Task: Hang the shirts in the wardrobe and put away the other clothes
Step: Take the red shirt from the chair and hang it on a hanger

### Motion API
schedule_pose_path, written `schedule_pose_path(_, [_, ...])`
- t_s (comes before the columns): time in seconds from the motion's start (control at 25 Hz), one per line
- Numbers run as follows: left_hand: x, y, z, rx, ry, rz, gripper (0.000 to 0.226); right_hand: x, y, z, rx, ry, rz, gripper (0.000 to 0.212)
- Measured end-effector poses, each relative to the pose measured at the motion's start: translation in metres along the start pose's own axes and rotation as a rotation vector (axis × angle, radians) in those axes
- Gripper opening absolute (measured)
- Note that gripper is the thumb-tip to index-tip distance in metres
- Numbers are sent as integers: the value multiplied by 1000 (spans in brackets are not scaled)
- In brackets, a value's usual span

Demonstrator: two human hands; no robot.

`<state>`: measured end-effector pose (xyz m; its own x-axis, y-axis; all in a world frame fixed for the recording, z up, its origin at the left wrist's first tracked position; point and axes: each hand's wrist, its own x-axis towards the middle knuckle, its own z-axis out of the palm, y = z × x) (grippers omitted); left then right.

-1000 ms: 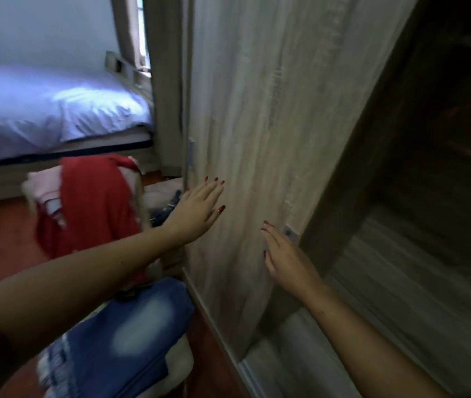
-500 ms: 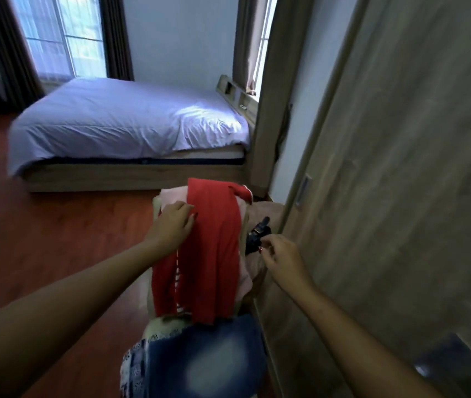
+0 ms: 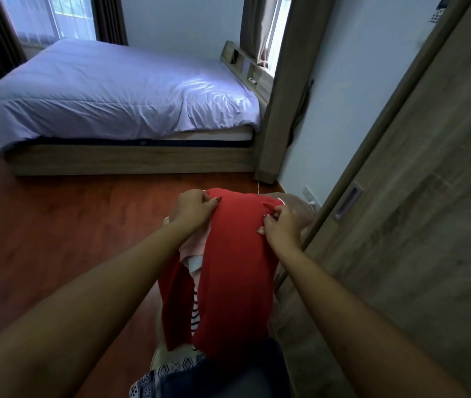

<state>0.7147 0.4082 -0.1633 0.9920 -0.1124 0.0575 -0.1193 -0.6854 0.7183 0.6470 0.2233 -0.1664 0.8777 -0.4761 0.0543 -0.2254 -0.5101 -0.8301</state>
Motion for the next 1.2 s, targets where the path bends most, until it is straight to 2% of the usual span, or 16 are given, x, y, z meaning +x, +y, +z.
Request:
schedule_pose_path(0.08, [9,9,5,-42,-30,-48,47,17,4,2,137,22,206,17])
schedule_pose_path(0.16, [12,15,8,-135,-22,-52,39,36,10,5,332,87,424,31])
schedule_pose_path(0.24, [11,12,10,-352,-34,-38,26,49,8,6,516,132,539,30])
schedule_pose_path(0.36, [1,6,6,-817,-179,-69,23,56,1,3,535,134,635,24])
schedule_pose_path(0.44, [-6,11,3,-1151,-254,-105,25,58,-5,2,552,133,616,21])
schedule_pose_path(0.52, [-10,18,-1,-1410,-282,-155,18,59,-13,0,649,122,523,20])
schedule_pose_path(0.6, [-15,22,-3,-1618,-327,-241,6,54,-27,-7,859,106,410,12])
schedule_pose_path(0.64, [-18,24,-4,-1675,-363,-282,9,48,-36,-12,1011,98,373,14])
schedule_pose_path(0.72, [-28,29,-4,-1732,-413,-361,33,33,-49,-27,1237,47,331,17])
schedule_pose_path(0.8, [-40,44,-8,-1723,-455,-422,52,13,-58,-49,1297,-20,312,18])
schedule_pose_path(0.92, [-53,77,-12,-1561,-529,-372,42,-23,-60,-93,1324,-111,260,21])
schedule_pose_path(1.0, [-60,102,-12,-1527,-578,-321,32,-49,-55,-122,1343,-137,205,11])
schedule_pose_path(1.12, [-84,152,-5,-1558,-675,-144,28,-91,-33,-171,1278,-87,198,36])
schedule_pose_path(1.2, [-109,186,4,-1561,-773,-35,24,-113,-10,-204,1185,-32,231,44])
